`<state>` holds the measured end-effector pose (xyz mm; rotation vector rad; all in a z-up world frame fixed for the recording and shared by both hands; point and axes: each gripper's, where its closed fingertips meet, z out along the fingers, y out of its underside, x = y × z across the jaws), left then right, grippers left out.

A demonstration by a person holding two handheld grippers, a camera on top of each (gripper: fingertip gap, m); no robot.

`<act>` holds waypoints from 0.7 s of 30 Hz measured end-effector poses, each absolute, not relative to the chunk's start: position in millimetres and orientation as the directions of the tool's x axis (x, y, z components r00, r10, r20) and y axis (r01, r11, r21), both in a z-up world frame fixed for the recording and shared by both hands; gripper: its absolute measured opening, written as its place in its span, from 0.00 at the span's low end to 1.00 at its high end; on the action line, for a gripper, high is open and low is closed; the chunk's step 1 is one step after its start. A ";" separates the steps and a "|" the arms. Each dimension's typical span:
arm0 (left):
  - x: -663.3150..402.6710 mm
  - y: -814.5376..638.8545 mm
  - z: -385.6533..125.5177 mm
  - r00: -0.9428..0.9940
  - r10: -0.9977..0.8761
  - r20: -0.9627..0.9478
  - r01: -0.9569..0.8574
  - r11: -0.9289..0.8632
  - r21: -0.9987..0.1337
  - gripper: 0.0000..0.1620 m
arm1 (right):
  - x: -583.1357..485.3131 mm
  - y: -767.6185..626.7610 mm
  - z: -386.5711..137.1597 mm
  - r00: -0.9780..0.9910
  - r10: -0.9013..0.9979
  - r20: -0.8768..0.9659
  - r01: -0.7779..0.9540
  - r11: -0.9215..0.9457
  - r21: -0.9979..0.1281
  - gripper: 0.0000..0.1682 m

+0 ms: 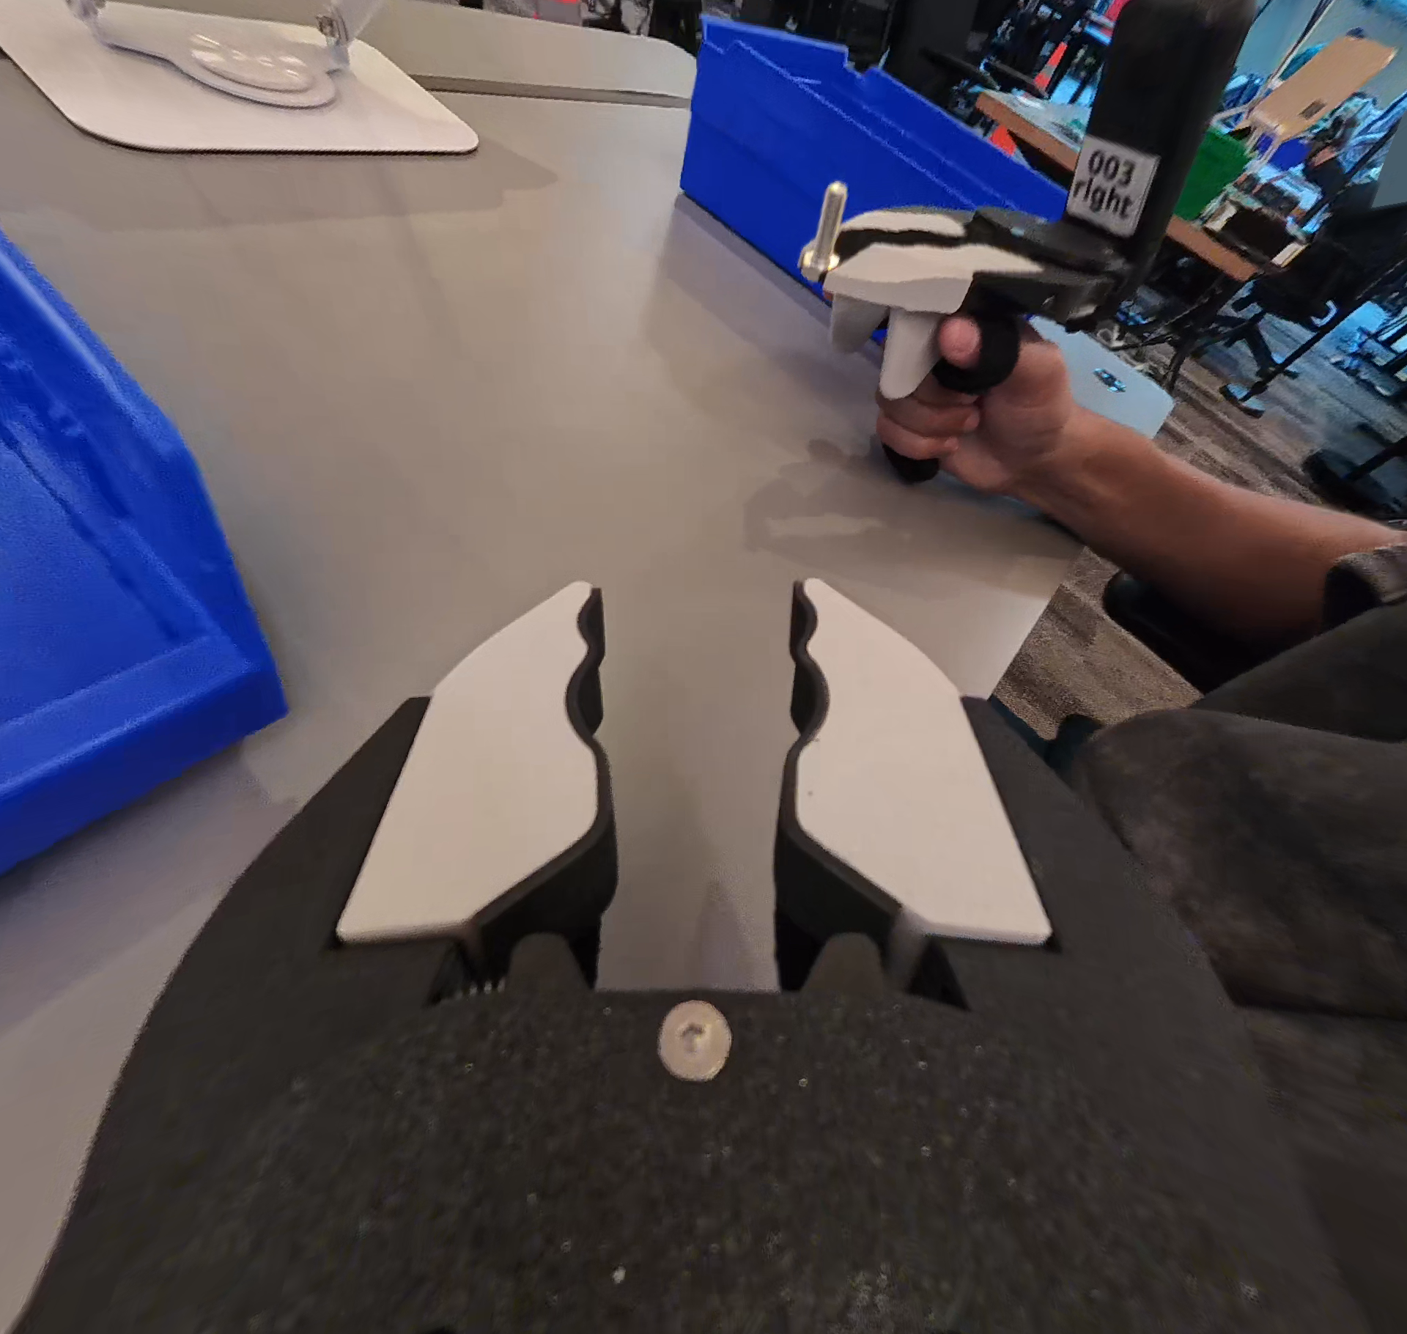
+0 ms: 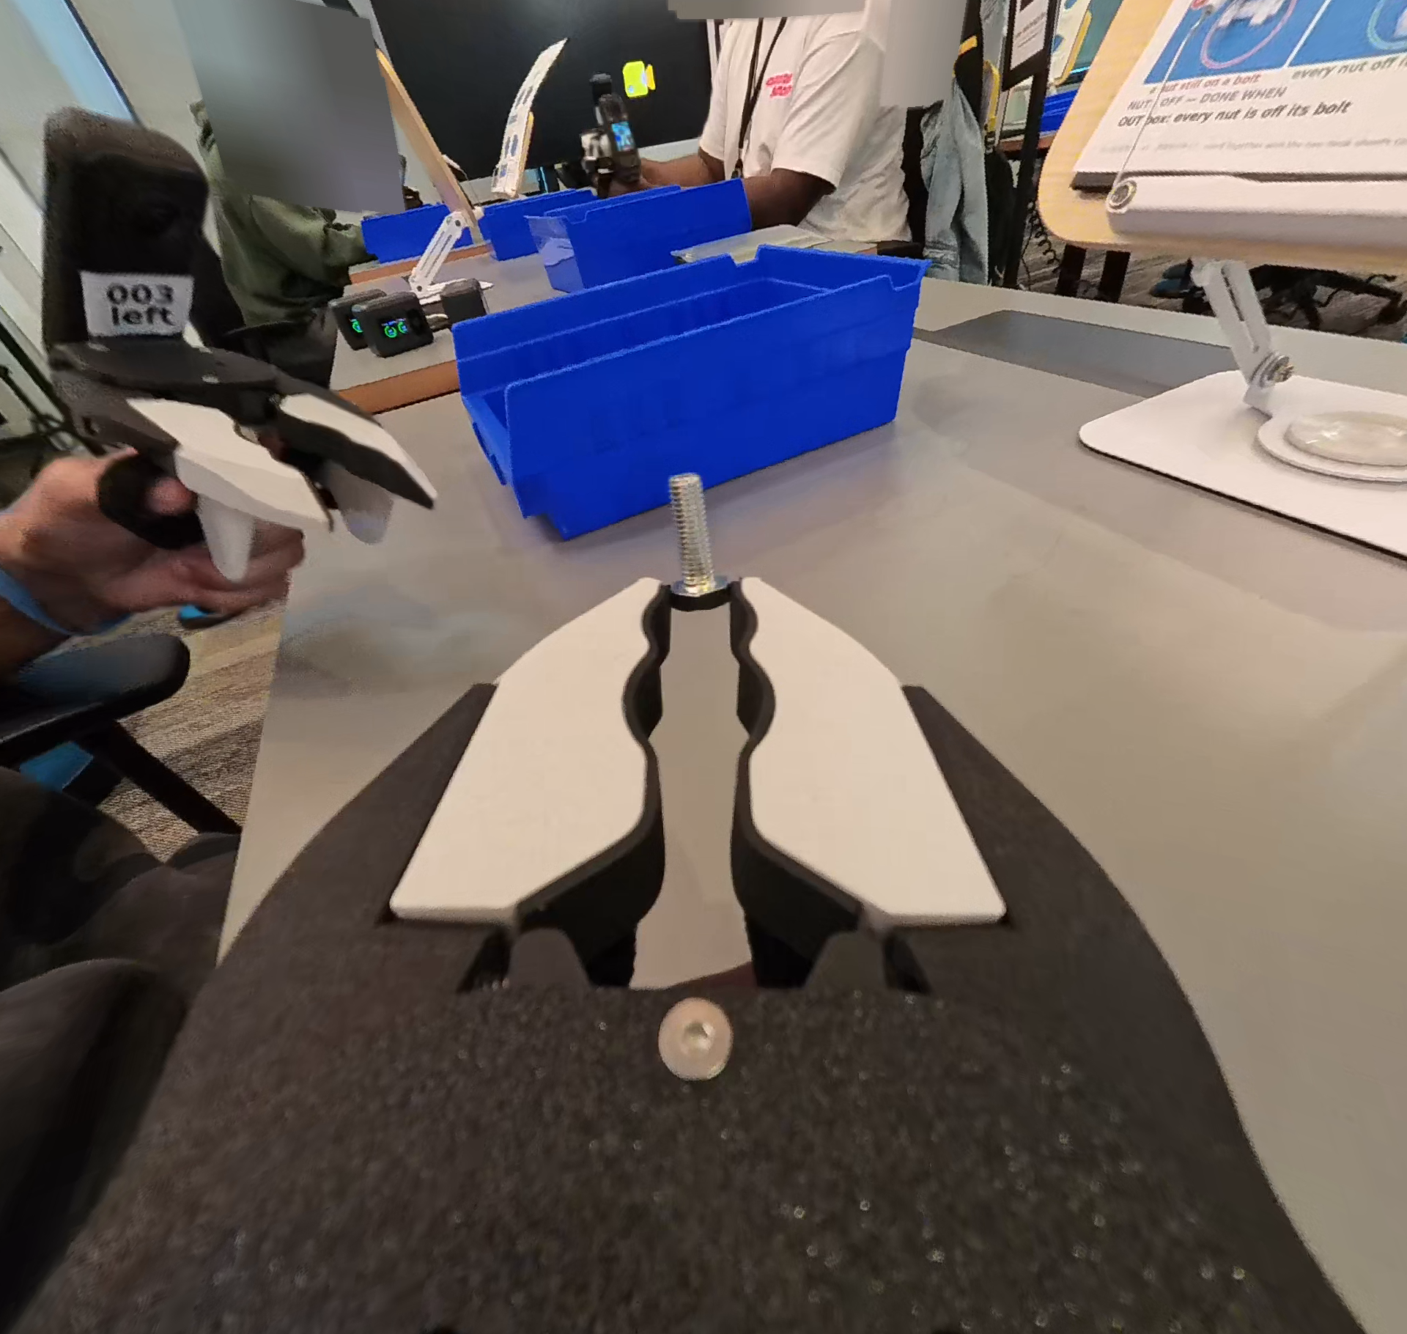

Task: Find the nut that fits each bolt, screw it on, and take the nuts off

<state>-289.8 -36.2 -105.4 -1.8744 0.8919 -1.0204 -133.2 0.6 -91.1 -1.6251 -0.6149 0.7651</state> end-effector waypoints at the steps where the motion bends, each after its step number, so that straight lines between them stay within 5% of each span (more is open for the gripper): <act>1: -295.5 -33.1 -98.2 0.430 -0.848 0.308 -0.195 -0.421 -0.886 0.29 | -132.8 1.4 -91.2 0.654 0.744 -0.137 -0.006 -0.176 -0.984 0.09; 9: -374.3 30.0 -33.8 0.512 -0.819 0.259 -0.162 -0.388 -0.907 0.30 | -135.3 -0.2 -91.4 0.665 0.744 -0.066 0.063 -0.143 -0.988 0.09; 21: -424.4 151.6 -44.8 0.679 -0.732 -0.054 -0.544 -0.453 -0.707 0.26 | -131.4 0.3 -92.8 0.683 0.730 -0.034 0.084 -0.124 -0.989 0.09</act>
